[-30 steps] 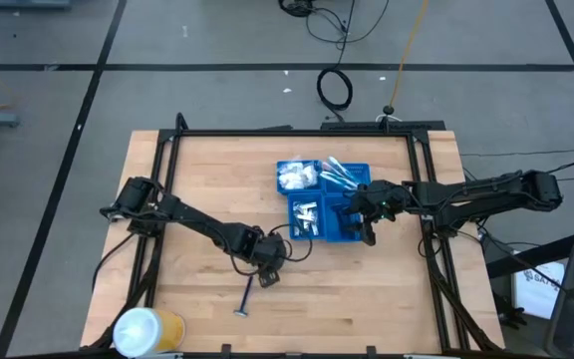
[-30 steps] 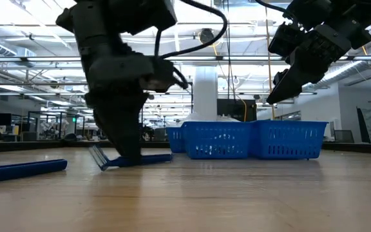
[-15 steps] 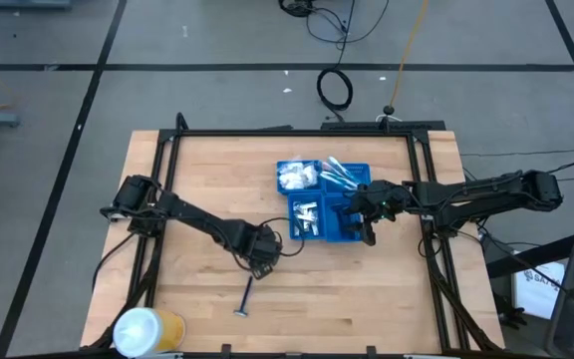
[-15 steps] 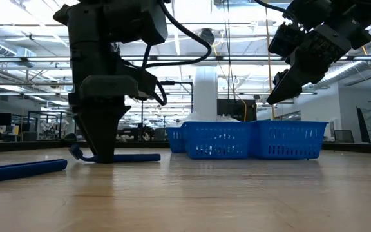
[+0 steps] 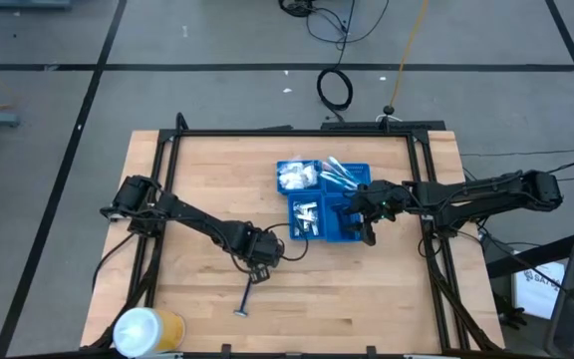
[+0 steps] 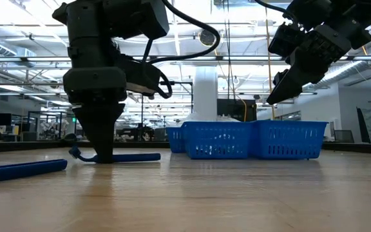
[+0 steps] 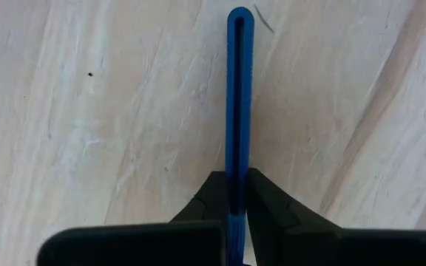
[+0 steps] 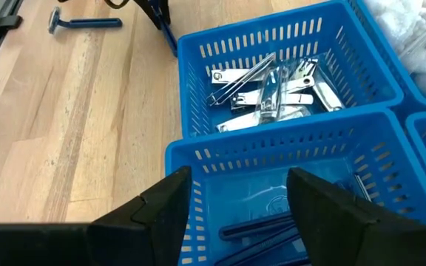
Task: Pick & Place Travel size toiletries
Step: Put the blue razor into the bottom right blue basket
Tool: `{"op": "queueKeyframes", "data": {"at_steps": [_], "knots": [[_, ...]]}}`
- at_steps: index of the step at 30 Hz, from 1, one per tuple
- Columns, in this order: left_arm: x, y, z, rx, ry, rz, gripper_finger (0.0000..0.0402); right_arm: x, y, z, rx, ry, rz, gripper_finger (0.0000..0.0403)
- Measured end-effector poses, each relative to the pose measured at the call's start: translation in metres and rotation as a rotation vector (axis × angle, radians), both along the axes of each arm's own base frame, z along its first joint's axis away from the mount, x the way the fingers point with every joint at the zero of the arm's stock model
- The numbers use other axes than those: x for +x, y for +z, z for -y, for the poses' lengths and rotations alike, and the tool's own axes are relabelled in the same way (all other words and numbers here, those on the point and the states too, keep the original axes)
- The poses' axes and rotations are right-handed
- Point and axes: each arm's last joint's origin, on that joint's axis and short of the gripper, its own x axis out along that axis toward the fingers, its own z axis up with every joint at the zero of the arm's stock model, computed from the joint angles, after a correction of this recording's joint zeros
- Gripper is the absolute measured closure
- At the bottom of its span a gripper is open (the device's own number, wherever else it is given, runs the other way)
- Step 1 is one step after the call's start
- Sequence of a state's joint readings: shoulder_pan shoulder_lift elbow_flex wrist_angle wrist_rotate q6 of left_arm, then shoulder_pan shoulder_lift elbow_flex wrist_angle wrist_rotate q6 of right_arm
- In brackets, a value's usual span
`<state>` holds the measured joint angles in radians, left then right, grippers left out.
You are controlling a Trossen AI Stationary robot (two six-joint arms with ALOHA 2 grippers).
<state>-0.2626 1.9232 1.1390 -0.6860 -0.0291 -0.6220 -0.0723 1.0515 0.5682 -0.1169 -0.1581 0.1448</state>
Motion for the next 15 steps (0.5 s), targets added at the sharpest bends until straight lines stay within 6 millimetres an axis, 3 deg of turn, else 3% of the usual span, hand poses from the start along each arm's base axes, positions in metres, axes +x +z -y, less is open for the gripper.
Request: {"op": "queueKeyframes", "data": {"at_steps": [5,8,10,15], "knots": [[-0.003,0.004,0.002,0.01,-0.051,-0.005,0.0383,0.0,0.0,0.0,0.0,0.0,0.0,0.0192],[-0.008,0.018,0.006,0.022,-0.082,0.038,0.0394,0.0,0.0,0.0,0.0,0.0,0.0,0.0192],[-0.013,0.031,0.008,0.057,-0.088,0.084,0.0391,0.0,0.0,0.0,-0.002,0.001,0.002,0.0192],[-0.013,0.083,0.016,0.197,-0.121,0.406,0.0391,0.001,0.002,0.0,-0.007,-0.001,0.021,0.0193]]}}
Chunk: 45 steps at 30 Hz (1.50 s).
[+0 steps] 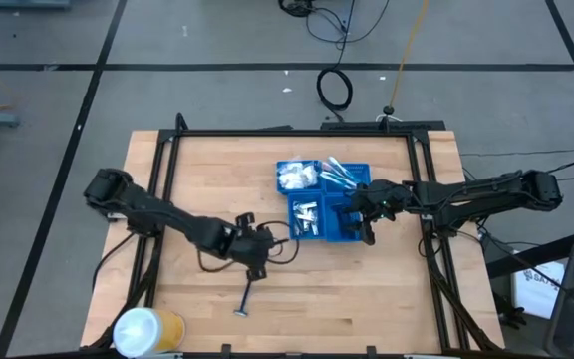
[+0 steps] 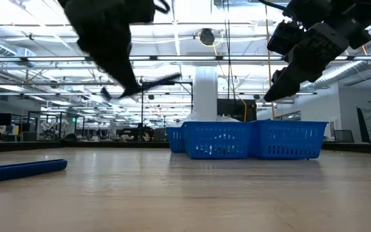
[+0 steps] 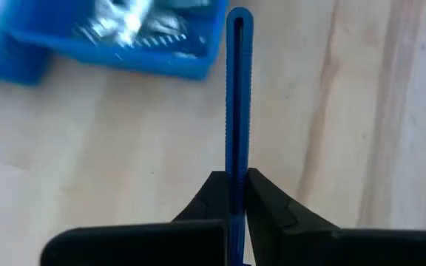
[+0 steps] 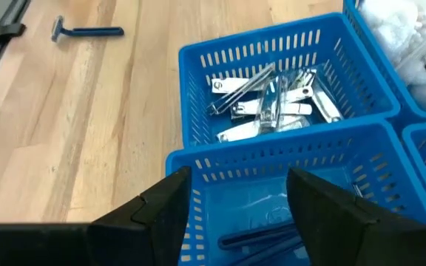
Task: Pick & Place Travel size toiletries
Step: Put the blue razor into the bottom right blue basket
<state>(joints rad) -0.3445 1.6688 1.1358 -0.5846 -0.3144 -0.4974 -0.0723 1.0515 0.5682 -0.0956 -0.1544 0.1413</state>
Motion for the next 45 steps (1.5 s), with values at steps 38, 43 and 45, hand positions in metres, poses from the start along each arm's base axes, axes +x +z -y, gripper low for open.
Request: {"op": "queueKeyframes", "data": {"at_steps": [38,43,45], "knots": [[0.088,0.028,-0.072,0.207,-0.232,0.754,0.0396,0.012,0.02,-0.018,-0.145,0.121,0.727,0.0193],[0.09,0.027,-0.073,0.201,-0.226,0.771,0.0386,0.016,0.016,-0.018,-0.153,0.124,0.724,0.0193],[0.09,0.028,-0.073,0.204,-0.226,0.778,0.0391,0.017,0.014,-0.018,-0.163,0.127,0.718,0.0194]]}}
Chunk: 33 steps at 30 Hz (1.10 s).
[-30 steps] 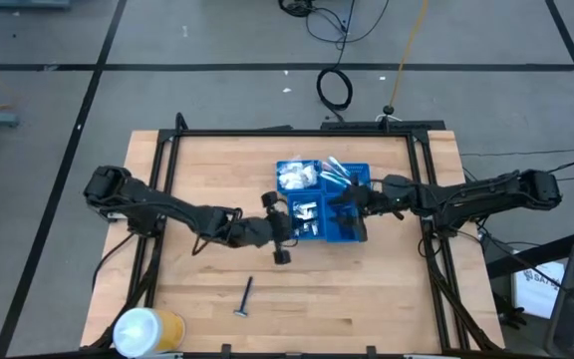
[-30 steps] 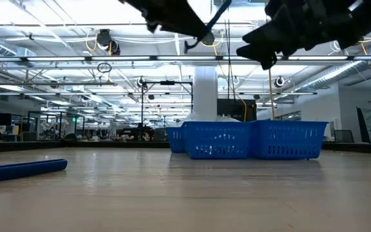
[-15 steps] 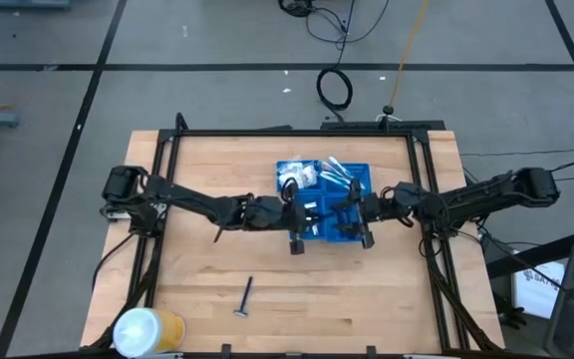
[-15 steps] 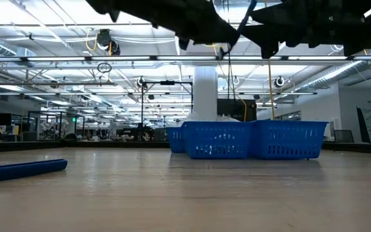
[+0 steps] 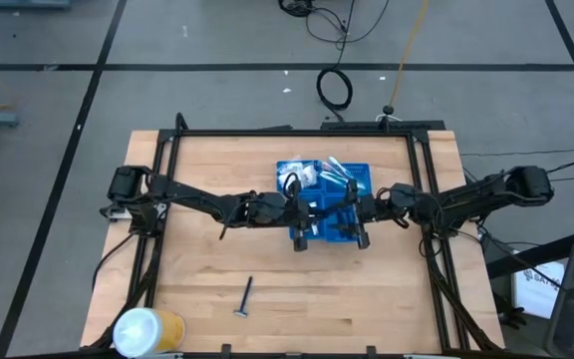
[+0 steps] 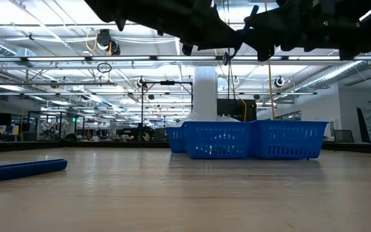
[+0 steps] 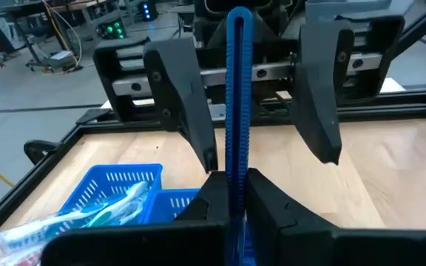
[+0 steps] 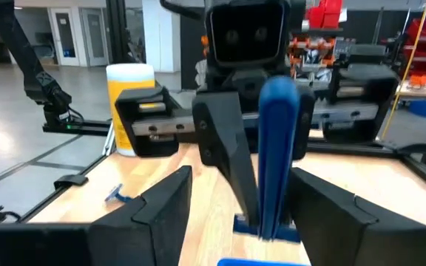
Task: Pick & Place Travel size toiletries
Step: Put the blue razor into the bottom right blue basket
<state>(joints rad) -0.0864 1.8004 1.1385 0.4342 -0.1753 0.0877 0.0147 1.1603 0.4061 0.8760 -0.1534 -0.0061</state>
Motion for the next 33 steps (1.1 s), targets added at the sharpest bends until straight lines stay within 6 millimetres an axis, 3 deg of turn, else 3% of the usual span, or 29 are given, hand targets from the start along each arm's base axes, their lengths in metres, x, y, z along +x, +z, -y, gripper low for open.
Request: {"op": "queueKeyframes", "data": {"at_steps": [5,13,18,21,25,29,33], "knots": [[0.0,0.0,0.0,-0.001,0.0,-0.002,0.0391,0.001,0.001,0.0,-0.009,0.0,0.02,0.0232],[0.0,0.0,0.001,-0.012,-0.001,-0.002,0.0382,0.001,0.001,0.001,-0.055,-0.017,0.028,0.0377],[0.0,0.0,0.0,-0.069,0.036,0.006,0.0382,0.001,0.0,0.002,-0.054,-0.055,0.019,0.0371],[-0.002,0.002,0.002,-0.099,0.074,0.014,0.0342,0.002,-0.001,0.002,-0.055,-0.067,0.01,0.037],[-0.004,0.014,0.009,-0.061,0.112,-0.013,0.0255,0.001,-0.001,0.002,-0.055,-0.077,0.002,0.0379],[-0.012,0.029,0.016,0.002,0.156,-0.143,0.0177,-0.001,-0.004,0.003,-0.045,-0.078,-0.052,0.0379],[-0.03,0.033,0.018,0.044,0.271,-0.297,0.0131,-0.004,0.006,0.004,-0.022,-0.088,-0.113,0.0379]]}}
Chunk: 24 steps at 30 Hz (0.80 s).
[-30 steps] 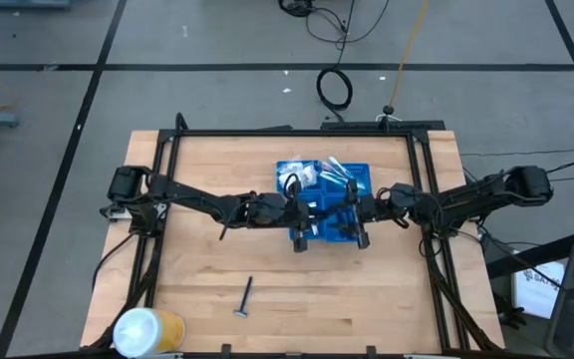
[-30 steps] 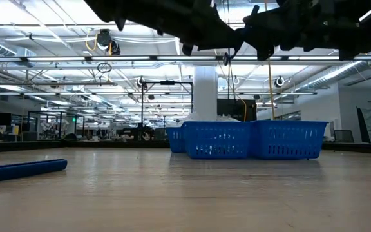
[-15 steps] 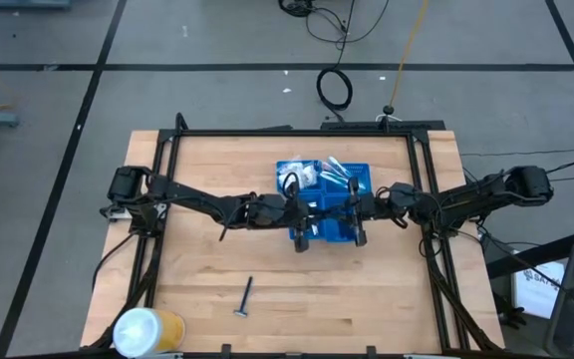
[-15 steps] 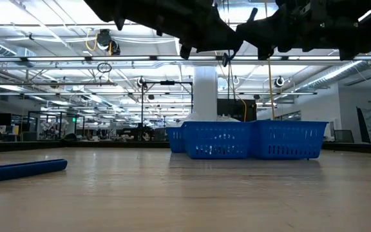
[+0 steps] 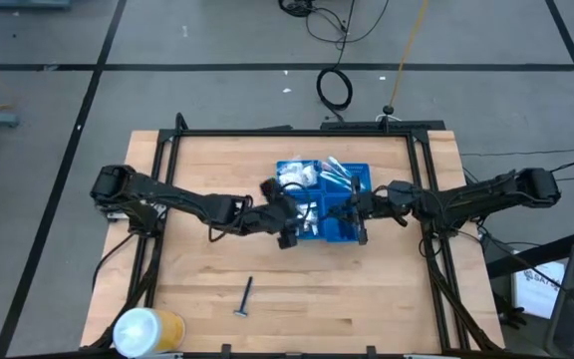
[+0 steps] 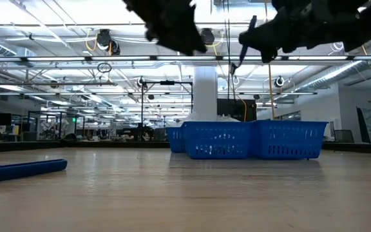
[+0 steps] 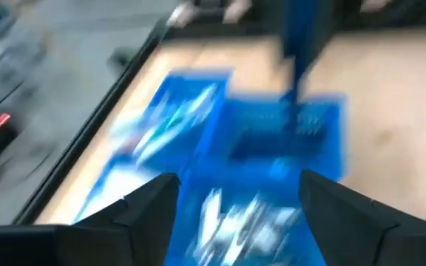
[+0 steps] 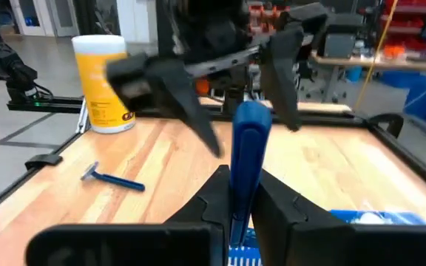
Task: Pick & Place Travel size toiletries
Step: Put the blue razor into the bottom right blue basket
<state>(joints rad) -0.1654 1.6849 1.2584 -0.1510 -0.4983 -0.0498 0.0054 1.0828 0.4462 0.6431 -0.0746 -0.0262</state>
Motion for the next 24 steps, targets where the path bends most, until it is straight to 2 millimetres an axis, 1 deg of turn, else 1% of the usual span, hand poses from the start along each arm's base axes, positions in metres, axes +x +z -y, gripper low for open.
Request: {"op": "queueKeyframes", "data": {"at_steps": [2,3,5,9,11,13,18,22,24], "knots": [[-0.008,-0.004,0.0,0.011,0.087,-0.062,0.0119,-0.003,0.003,0.001,0.018,-0.016,-0.045,0.0378],[-0.013,-0.006,-0.001,0.02,0.131,-0.095,0.0115,-0.005,0.002,0.002,0.026,-0.03,-0.082,0.0377],[-0.023,-0.012,-0.002,0.027,0.214,-0.172,0.0111,-0.007,0.007,0.002,0.048,-0.055,-0.108,0.0376],[-0.039,-0.028,-0.007,-0.035,0.356,-0.273,0.0113,-0.015,0.006,0.005,0.083,-0.106,-0.168,0.0378],[-0.045,-0.033,-0.008,-0.074,0.422,-0.292,0.0118,-0.019,0.001,0.007,0.108,-0.137,-0.225,0.0378],[-0.051,-0.039,-0.009,-0.096,0.47,-0.309,0.0126,-0.02,0.0,0.011,0.144,-0.169,-0.246,0.0377],[-0.059,-0.055,-0.009,-0.158,0.515,-0.341,0.0148,-0.028,-0.017,0.019,0.247,-0.246,-0.427,0.0377],[-0.065,-0.066,-0.009,-0.225,0.519,-0.382,0.0163,-0.032,-0.024,0.02,0.327,-0.194,-0.52,0.0377],[-0.067,-0.07,-0.009,-0.247,0.521,-0.396,0.0169,-0.031,-0.025,0.019,0.345,-0.155,-0.535,0.0377]]}}
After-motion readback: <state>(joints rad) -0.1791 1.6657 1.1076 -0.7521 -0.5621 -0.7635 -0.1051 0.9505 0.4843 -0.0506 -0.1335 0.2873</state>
